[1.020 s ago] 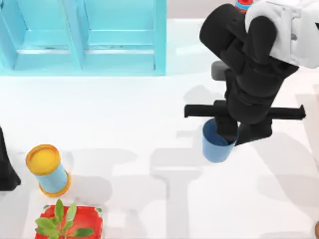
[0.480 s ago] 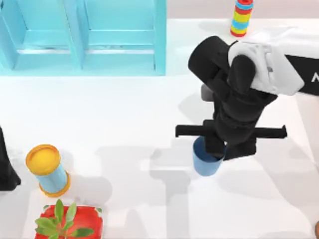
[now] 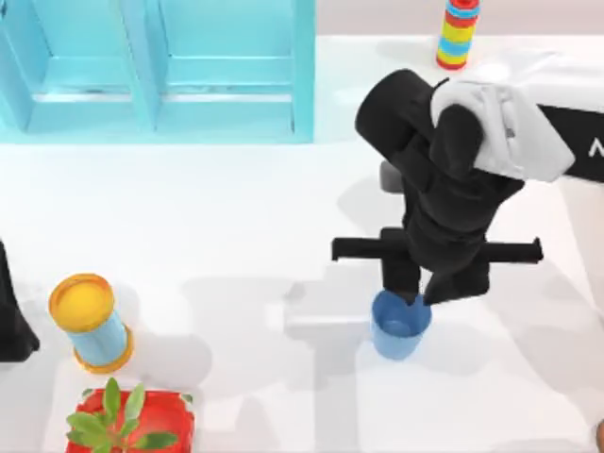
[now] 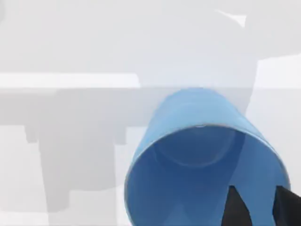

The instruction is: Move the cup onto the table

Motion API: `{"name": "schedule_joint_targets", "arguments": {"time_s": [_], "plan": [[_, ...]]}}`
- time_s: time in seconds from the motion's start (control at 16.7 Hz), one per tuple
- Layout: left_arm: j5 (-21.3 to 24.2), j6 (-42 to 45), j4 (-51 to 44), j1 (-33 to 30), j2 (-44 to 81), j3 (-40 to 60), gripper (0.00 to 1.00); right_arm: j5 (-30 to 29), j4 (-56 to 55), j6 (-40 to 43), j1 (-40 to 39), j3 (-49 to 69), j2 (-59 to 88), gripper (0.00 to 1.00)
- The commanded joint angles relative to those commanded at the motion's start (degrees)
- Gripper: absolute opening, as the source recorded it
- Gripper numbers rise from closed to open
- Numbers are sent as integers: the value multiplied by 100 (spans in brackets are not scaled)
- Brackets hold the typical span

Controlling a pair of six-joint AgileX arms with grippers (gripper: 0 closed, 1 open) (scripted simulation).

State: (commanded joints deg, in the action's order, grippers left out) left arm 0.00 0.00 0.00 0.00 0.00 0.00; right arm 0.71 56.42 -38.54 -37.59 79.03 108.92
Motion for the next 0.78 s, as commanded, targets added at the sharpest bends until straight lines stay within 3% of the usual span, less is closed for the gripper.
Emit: {"name": "schedule_joint_targets", "arguments": {"time_s": [0.42,0.78], "plan": [[0,0,0,0,0,0,100,0,0,0,0,0,0,98],[0,0,0,0,0,0,100,0,0,0,0,0,0,100]]}}
